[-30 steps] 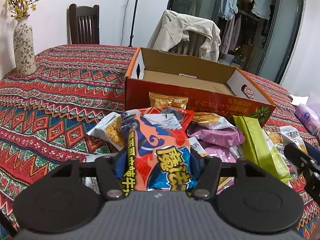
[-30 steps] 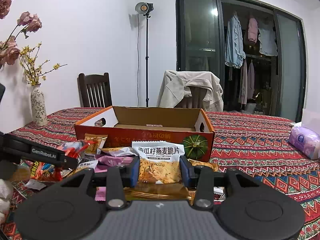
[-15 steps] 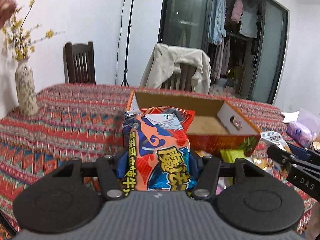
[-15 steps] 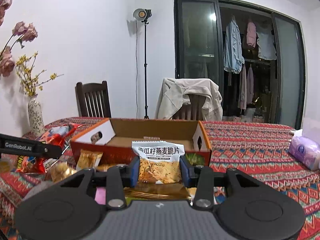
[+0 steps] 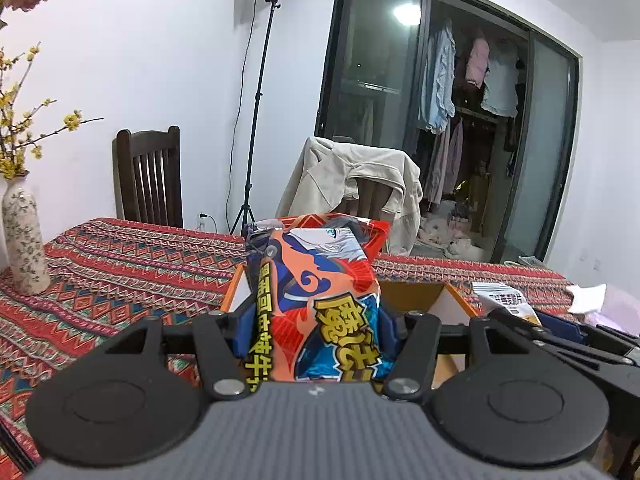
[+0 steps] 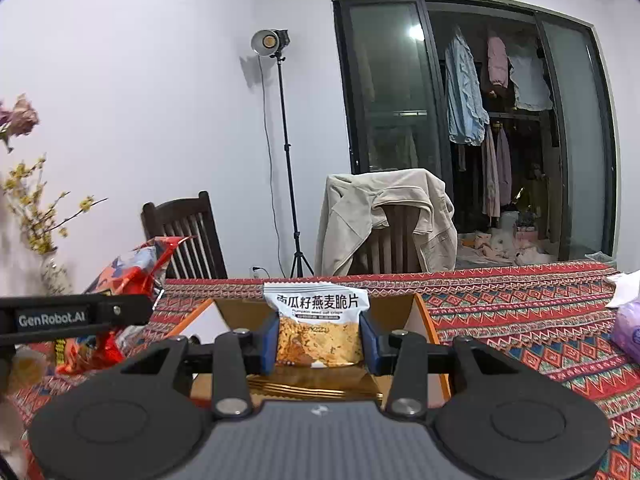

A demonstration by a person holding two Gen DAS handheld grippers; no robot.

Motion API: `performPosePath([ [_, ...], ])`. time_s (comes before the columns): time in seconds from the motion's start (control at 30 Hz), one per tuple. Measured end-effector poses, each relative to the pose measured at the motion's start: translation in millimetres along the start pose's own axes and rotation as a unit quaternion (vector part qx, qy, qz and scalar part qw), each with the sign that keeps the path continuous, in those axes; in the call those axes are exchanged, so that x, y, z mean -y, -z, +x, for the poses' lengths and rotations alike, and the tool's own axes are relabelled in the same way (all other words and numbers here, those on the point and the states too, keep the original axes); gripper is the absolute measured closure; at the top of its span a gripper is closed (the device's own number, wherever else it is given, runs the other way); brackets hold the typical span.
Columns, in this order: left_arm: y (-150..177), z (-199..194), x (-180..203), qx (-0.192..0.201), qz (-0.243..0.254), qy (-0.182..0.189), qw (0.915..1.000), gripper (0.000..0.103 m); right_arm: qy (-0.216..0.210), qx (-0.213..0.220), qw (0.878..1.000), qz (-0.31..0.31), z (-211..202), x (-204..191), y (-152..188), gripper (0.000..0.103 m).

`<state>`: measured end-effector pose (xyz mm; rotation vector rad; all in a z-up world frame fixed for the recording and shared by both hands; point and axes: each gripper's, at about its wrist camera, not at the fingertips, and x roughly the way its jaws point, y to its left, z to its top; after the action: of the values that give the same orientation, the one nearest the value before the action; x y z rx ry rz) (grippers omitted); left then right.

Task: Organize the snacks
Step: 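Carry both packets over the orange box and release them inside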

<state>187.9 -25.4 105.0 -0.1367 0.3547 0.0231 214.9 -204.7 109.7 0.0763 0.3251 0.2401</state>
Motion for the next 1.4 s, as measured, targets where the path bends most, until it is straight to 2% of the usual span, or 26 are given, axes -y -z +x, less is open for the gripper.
performPosePath([
  [0.23,-5.7,47.8,3.9,0.001,0.001,-0.015,0.9999,0.044,0.013,-0.016,1.0,0.011,55.3,8.9,-8.6,0.063],
  [0.43,2.9,82.0,-8.4,-0.002,0.006,-0.033,0.9994,0.044,0.02,-0.03,0.999,0.01,87.8,26.9,0.3,0.063],
  [0.67,16.9,114.4,-22.2,-0.034,0.016,-0.044,0.9983,0.044,0.012,-0.071,0.997,0.016,110.8,40.6,15.7,0.062],
  [0.73,20.9,117.6,-23.0,-0.043,0.019,-0.037,0.9982,0.041,0.013,-0.081,0.997,0.008,113.4,37.1,19.9,0.062],
  [0.77,22.6,117.9,-23.4,-0.045,0.018,-0.037,0.9981,0.037,0.013,-0.085,0.996,0.005,114.3,36.2,21.8,0.06],
  [0.8,23.8,117.8,-23.1,-0.044,0.019,-0.038,0.9981,0.028,0.013,-0.088,0.996,0.004,115.1,35.5,23.2,0.06],
  [0.83,24.8,116.2,-23.1,-0.04,0.021,-0.039,0.9982,0.021,0.014,-0.089,0.996,0.003,114.4,35.4,23.8,0.057],
  [0.87,25.5,114.5,-23.6,-0.034,0.02,-0.038,0.9985,0.009,0.014,-0.089,0.996,0.004,114.0,35.8,24.4,0.047],
  [0.9,25.6,113.3,-23.8,-0.029,0.018,-0.039,0.9987,0.002,0.013,-0.086,0.996,0.008,113.2,36.6,23.5,0.04],
  [0.93,26.0,110.2,-24.0,-0.021,0.017,-0.042,0.9988,0.0,0.013,-0.082,0.996,0.012,110.7,37.5,23.9,0.023],
  [0.97,25.6,108.2,-23.6,-0.017,0.018,-0.044,0.9987,0.0,0.015,-0.079,0.997,0.013,109.3,38.1,24.2,0.012],
  [1.03,25.0,106.1,-22.8,-0.015,0.019,-0.044,0.9987,0.0,0.02,-0.074,0.997,0.015,106.3,39.4,24.3,0.001],
  [1.4,20.1,92.2,-21.6,0.003,0.019,-0.04,0.999,0.0,0.02,-0.051,0.998,0.02,88.8,39.4,19.0,0.0],
])
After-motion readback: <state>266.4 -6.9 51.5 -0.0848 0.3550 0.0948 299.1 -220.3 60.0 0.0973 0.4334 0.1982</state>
